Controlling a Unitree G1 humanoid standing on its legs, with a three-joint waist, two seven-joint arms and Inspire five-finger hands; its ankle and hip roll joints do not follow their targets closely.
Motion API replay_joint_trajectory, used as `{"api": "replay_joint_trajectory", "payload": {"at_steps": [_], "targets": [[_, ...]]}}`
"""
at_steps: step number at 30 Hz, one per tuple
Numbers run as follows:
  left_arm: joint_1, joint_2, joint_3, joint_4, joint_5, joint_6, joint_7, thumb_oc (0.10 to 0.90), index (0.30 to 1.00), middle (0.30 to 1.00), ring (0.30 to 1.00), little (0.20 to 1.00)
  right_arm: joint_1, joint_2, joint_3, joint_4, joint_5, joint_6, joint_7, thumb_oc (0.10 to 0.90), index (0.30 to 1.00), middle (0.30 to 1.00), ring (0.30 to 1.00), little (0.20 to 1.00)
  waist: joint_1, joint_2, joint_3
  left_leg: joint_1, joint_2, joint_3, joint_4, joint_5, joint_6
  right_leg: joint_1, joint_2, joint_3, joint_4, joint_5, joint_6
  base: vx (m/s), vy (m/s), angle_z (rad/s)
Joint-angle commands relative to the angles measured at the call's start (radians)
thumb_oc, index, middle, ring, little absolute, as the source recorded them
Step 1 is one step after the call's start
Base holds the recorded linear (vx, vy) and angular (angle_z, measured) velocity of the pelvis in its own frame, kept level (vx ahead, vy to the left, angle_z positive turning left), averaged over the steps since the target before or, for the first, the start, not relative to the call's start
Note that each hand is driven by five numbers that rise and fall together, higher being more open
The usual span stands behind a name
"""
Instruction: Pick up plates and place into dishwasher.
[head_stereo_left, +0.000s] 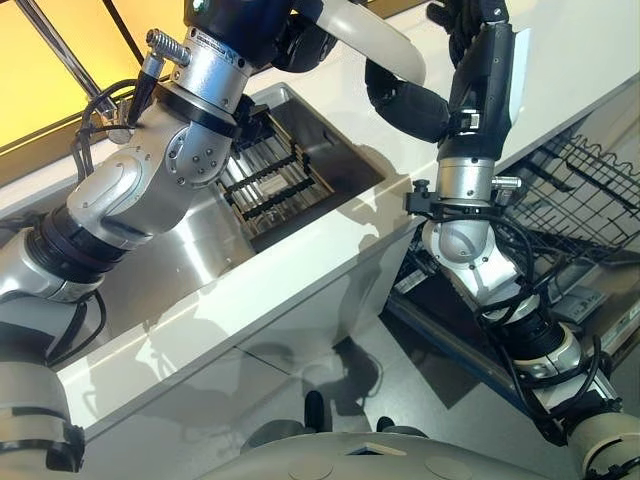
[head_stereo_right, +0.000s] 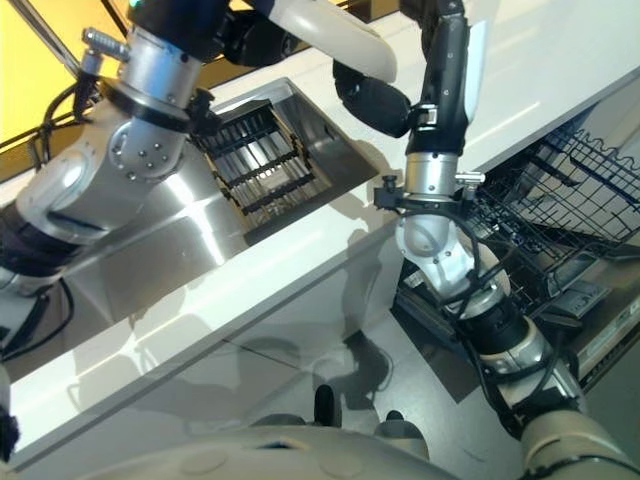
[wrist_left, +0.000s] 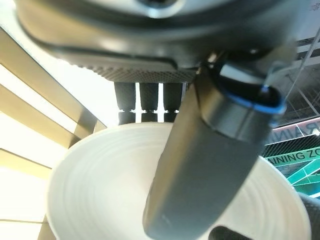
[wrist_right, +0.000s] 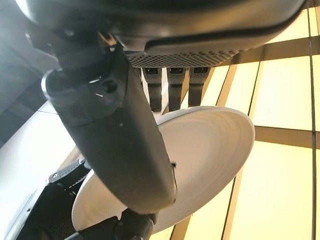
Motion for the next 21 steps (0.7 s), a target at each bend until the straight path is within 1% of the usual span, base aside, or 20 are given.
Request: {"api": "replay_joint_trajectory", "payload": {"at_steps": [1,9,16,21], "targets": [[-0.044,-0.008,0.077,0.092,0.029,-0.035,0.032,0.100,0.300,0.300,0.300,0.200,-0.094,-0.032,-0.023,-0.086,-0.038,-0.065,-0.004,0.100,0.300,0.300,0.300,0.200,0.009,-0.031,-0.125,0.020,-0.042,-0.010,0.001,-0.073,-0.020,-0.078,0.008,-0.008,-0.012,0.125,0.047,0.00,0.000,0.00],[-0.060,-0.017,0.066,0.067,0.049,-0.069,0.031,0.100,0.300,0.300,0.300,0.200,-0.087,-0.042,-0.032,-0.080,-0.047,-0.055,0.002,0.100,0.300,0.300,0.300,0.200,0.003,-0.036,-0.124,0.020,-0.042,-0.009,0.001,-0.074,-0.018,-0.077,0.010,-0.004,-0.011,0.124,0.043,0.00,0.000,0.00],[-0.025,-0.012,0.085,0.021,0.049,-0.132,0.022,0.100,0.300,0.300,0.300,0.200,-0.055,-0.063,-0.058,-0.076,-0.070,-0.033,0.006,0.100,0.300,0.300,0.300,0.200,0.001,-0.040,-0.123,0.020,-0.039,0.000,0.001,-0.077,-0.019,-0.076,0.010,-0.007,-0.011,0.121,0.044,0.00,0.000,0.00],[0.001,-0.001,0.091,-0.003,0.029,-0.153,-0.001,0.100,0.300,0.300,0.300,0.200,-0.018,-0.093,-0.083,-0.057,-0.067,-0.035,-0.009,0.100,0.300,0.300,0.300,0.200,-0.002,-0.042,-0.122,0.021,-0.036,0.002,0.001,-0.077,-0.019,-0.076,0.012,-0.006,-0.005,0.118,0.045,0.00,-0.009,0.02]]}}
